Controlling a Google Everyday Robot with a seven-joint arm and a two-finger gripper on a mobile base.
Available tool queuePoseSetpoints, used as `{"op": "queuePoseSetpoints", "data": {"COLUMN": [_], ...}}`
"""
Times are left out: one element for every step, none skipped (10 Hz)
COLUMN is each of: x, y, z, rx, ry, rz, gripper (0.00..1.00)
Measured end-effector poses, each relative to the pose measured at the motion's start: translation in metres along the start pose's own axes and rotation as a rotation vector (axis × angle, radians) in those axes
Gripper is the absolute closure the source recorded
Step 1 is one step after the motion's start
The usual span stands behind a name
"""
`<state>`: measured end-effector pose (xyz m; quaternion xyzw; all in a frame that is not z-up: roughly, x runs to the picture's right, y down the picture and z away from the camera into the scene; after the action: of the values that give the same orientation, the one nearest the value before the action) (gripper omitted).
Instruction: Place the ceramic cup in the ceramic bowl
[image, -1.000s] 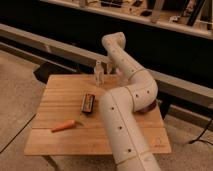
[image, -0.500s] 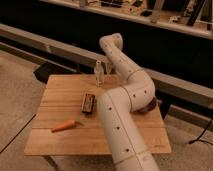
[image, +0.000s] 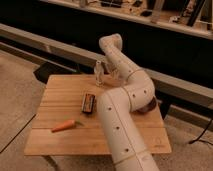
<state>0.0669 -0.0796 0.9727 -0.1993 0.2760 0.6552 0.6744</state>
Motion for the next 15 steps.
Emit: {"op": "queuePoseSetpoints", "data": {"x": [0.004,0.01,0.014,0.017,0.02,0.023,0.024,0.026,0.027,0.025,0.021,0.017,0.016,0.014,0.014], "y": [0.0,0.002,0.004,0.006,0.007,0.008,0.008,0.007,0.008,0.012,0.023,0.031,0.038,0.042,0.042], "z": [-0.001,-0.003,-0.005,-0.006,-0.007,-0.006,-0.007,-0.008,-0.009,-0.013,-0.016,-0.02,-0.023,-0.028,-0.029], "rx": [0.008,0.021,0.03,0.035,0.045,0.052,0.057,0.065,0.065,0.049,0.008,-0.023,-0.051,-0.078,-0.085], "ry": [0.016,0.039,0.056,0.066,0.081,0.09,0.096,0.105,0.107,0.098,0.079,0.062,0.052,0.039,0.038], "rz": [-0.008,-0.024,-0.039,-0.048,-0.059,-0.066,-0.071,-0.077,-0.08,-0.083,-0.087,-0.092,-0.098,-0.104,-0.108], "gripper": [1.0,1.0,1.0,1.0,1.0,1.0,1.0,1.0,1.0,1.0,1.0,1.0,1.0,1.0,1.0]}}
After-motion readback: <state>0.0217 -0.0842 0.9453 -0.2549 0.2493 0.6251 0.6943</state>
